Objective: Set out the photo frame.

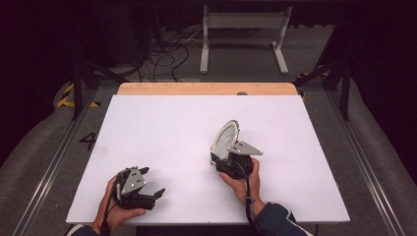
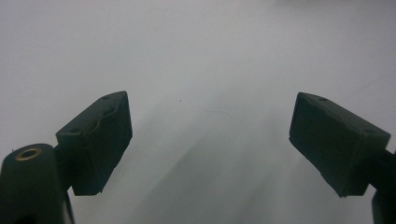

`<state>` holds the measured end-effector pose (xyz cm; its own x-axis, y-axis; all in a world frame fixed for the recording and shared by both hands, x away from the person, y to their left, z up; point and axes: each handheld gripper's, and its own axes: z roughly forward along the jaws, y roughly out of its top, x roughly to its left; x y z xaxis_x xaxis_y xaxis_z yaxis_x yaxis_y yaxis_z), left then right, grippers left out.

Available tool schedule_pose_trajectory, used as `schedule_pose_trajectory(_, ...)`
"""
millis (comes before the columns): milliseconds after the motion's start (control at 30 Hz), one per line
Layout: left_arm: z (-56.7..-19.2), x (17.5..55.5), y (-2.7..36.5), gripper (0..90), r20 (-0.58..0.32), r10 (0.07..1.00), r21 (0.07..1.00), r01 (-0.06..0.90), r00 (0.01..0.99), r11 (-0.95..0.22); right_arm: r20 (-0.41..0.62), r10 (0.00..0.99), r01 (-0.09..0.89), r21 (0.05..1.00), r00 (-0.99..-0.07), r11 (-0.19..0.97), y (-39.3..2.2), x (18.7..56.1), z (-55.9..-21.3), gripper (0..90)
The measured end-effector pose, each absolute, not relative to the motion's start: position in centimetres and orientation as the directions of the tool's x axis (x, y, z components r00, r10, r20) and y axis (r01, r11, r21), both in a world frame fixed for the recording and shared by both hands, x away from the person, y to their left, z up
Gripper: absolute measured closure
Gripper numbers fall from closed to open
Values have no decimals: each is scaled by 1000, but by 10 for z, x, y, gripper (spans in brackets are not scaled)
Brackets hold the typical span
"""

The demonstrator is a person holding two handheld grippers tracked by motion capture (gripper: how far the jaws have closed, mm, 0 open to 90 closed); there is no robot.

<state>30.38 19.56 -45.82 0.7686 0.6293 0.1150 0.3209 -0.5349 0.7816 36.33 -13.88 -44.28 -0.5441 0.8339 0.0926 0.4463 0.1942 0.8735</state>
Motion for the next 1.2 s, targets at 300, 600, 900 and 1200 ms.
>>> schedule_pose_trajectory(300,-458,310,191,147,118,617,780,312,778,-542,117,805,455,867,-582,203,-150,360,-443,614)
schedule_pose_trajectory(600,-459,317,181,143,90,604,783,318,792,-535,143,794,474,858,-590,197,-164,353,-441,704)
schedule_pose_trajectory(900,-460,321,171,144,103,582,772,305,807,-558,145,801,484,853,-581,196,-168,351,-444,635)
schedule_pose_trajectory(1200,-460,321,171,144,101,580,773,303,808,-557,187,815,478,870,-549,122,-161,351,-450,691)
